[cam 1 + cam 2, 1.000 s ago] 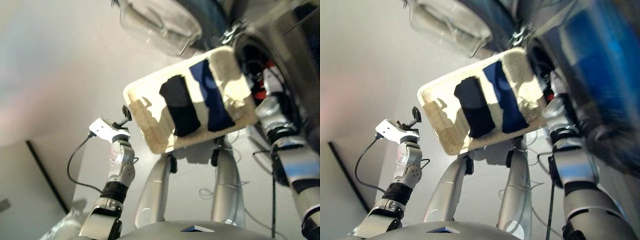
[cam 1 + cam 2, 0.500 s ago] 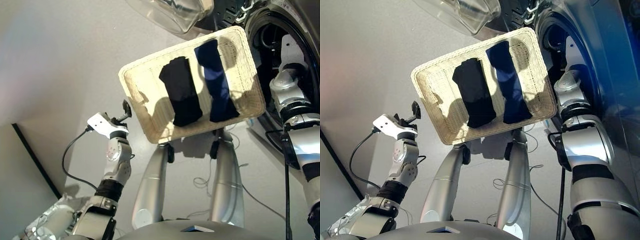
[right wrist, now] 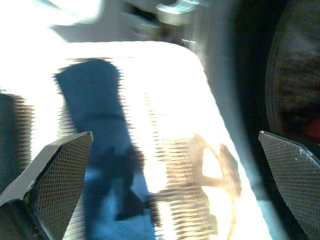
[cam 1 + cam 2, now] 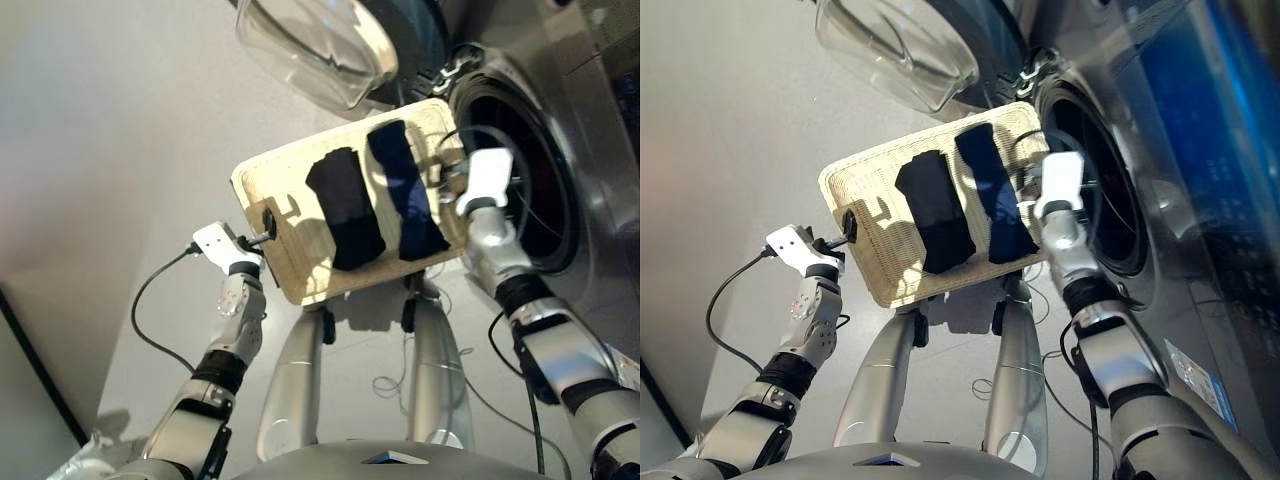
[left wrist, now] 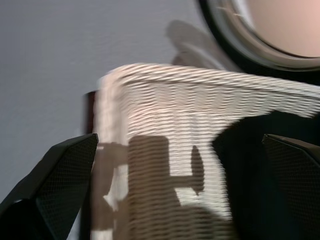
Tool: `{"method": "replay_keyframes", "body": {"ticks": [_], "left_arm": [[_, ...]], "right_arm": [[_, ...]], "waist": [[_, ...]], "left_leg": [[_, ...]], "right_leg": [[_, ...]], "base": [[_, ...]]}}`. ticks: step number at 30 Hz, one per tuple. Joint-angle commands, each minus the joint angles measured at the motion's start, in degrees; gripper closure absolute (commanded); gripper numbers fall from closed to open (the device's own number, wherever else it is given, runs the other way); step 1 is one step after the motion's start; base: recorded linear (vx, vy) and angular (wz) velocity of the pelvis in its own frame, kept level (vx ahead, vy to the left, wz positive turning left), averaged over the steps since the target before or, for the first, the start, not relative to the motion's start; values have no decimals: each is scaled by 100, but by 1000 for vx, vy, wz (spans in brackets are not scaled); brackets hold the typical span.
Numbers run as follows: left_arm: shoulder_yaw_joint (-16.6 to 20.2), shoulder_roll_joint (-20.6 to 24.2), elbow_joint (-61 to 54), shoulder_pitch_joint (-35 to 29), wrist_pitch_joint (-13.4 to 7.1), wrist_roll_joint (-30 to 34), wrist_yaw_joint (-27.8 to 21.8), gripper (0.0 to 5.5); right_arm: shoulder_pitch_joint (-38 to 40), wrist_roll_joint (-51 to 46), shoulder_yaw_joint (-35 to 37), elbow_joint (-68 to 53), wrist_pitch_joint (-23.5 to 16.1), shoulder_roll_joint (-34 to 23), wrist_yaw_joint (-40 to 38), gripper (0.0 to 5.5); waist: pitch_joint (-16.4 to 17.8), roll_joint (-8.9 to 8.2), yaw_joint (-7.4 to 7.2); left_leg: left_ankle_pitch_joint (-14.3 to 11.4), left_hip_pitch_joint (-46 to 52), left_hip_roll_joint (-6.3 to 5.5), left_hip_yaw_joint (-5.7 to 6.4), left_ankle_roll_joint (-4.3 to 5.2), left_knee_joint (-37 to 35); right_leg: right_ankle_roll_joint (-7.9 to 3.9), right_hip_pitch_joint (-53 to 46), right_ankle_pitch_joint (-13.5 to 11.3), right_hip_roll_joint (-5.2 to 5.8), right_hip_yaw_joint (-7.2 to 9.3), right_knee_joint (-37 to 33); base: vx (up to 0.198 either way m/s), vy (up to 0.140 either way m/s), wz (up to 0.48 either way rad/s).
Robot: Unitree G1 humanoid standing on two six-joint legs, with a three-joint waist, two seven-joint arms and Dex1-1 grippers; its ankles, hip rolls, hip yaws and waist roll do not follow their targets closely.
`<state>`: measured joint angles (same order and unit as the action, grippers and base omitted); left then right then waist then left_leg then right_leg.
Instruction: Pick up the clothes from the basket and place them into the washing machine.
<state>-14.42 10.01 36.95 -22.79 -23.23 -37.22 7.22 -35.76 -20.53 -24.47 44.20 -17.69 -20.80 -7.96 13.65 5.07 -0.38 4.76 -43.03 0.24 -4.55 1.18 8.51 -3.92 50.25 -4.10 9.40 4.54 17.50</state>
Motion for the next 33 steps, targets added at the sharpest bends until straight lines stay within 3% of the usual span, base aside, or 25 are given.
{"method": "replay_keyframes", "body": {"ticks": [1, 8, 15, 22, 24, 27, 32, 33], "left_arm": [[-113, 13, 381, -496, -79, 410, 26, 0], [-227, -182, 1188, -1386, 94, 676, 365, 0], [-78, -146, 1428, -2023, 149, 594, 704, 0], [1, 72, 1616, -2353, 201, 669, 877, 0], [15, 107, 1644, -2442, 228, 694, 930, 0], [119, 122, 1662, -2501, 211, 676, 1022, 0], [185, 209, 1704, -2554, 177, 639, 1022, 0], [209, 221, 1679, -2567, 157, 661, 1059, 58]], "right_arm": [[-51, 423, -324, -653, -295, 13, 204, 0], [379, 987, -906, -1450, -247, 167, 314, 0], [269, 1198, -1118, -1722, -260, 257, 213, 0], [-18, 1387, -1154, -1872, -309, 320, 27, 0], [-58, 1412, -1136, -1935, -322, 318, -14, 0], [-145, 1640, -1092, -2019, -335, 254, -129, 0], [-191, 1847, -1081, -1949, -336, 234, -188, 0], [-186, 1862, -1062, -1945, -341, 209, -184, 0]], "waist": [[9, -28, -104], [201, -115, -354], [438, -233, -589], [532, -344, -718], [542, -368, -770], [552, -394, -819], [487, -458, -845], [468, -474, -843]], "left_leg": [[-131, 187, -414, 95, -66, -315], [-267, -58, -386, -26, -107, -26], [-618, -748, -202, -101, -204, 722], [-849, -1387, -75, -19, -312, 1207], [-886, -1591, -46, 4, -334, 1335], [-936, -1829, -58, 101, -357, 1456], [-1020, -2134, -53, 159, -421, 1601], [-1045, -2201, -49, 173, -437, 1658]], "right_leg": [[-126, -551, -404, -476, 239, -1062], [-93, -311, -400, -570, 68, -914], [-48, 305, -307, -678, -81, -529], [-32, 1042, -120, -809, -133, 37], [-36, 1235, -98, -794, -141, 169], [-33, 1470, -47, -832, -140, 291], [-44, 1825, -52, -889, -135, 460], [-41, 1863, -40, -888, -131, 470]], "base": [[0, 0, 0], [3, 0, -60], [11, -9, -120], [7, -5, -53], [14, -11, -92], [0, 0, 0], [0, 0, 0], [0, 0, 0]]}}
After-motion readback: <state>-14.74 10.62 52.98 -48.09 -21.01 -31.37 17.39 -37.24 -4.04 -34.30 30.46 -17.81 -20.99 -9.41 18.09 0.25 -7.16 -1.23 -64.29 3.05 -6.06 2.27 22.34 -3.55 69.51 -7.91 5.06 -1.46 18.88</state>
